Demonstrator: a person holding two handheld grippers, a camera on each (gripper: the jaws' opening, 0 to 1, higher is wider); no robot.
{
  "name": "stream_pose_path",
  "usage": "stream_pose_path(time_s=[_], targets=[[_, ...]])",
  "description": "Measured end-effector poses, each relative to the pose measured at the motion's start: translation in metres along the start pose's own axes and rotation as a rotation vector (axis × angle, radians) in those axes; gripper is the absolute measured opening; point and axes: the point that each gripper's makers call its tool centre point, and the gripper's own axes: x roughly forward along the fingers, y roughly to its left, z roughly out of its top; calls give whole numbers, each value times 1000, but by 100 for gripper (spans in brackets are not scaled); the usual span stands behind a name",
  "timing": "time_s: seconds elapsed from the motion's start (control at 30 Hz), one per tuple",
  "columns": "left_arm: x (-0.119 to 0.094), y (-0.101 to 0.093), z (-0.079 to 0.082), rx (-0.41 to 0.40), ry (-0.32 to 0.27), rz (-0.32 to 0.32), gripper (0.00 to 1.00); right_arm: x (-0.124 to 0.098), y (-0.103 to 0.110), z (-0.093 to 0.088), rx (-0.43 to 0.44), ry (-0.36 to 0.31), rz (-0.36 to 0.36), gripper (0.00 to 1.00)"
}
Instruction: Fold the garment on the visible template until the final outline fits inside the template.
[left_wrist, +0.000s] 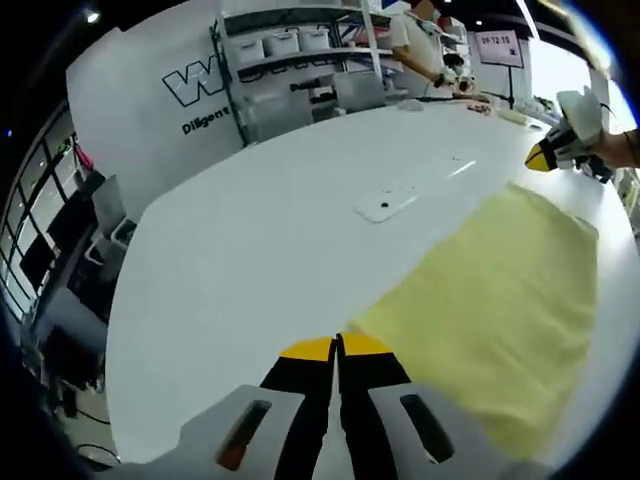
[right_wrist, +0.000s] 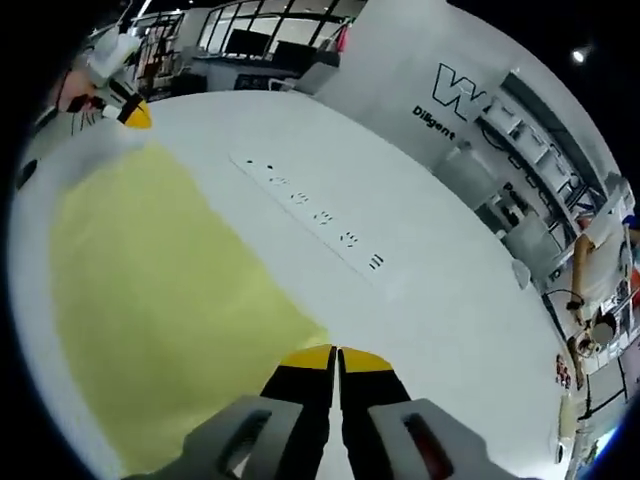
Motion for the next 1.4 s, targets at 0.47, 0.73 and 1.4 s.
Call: stream_pose_path(time_s=[0.47, 0.73, 1.4], targets=[[-35, -27, 5, -31, -95, -36, 3, -38, 20, 8, 179, -118, 15, 0], [-53, -43, 1, -49, -135, -63, 3, -49, 25, -2, 249, -162, 19, 0], [-94, -76, -39, -77, -175, -70, 3, -81, 61, -42, 326, -221, 70, 0]])
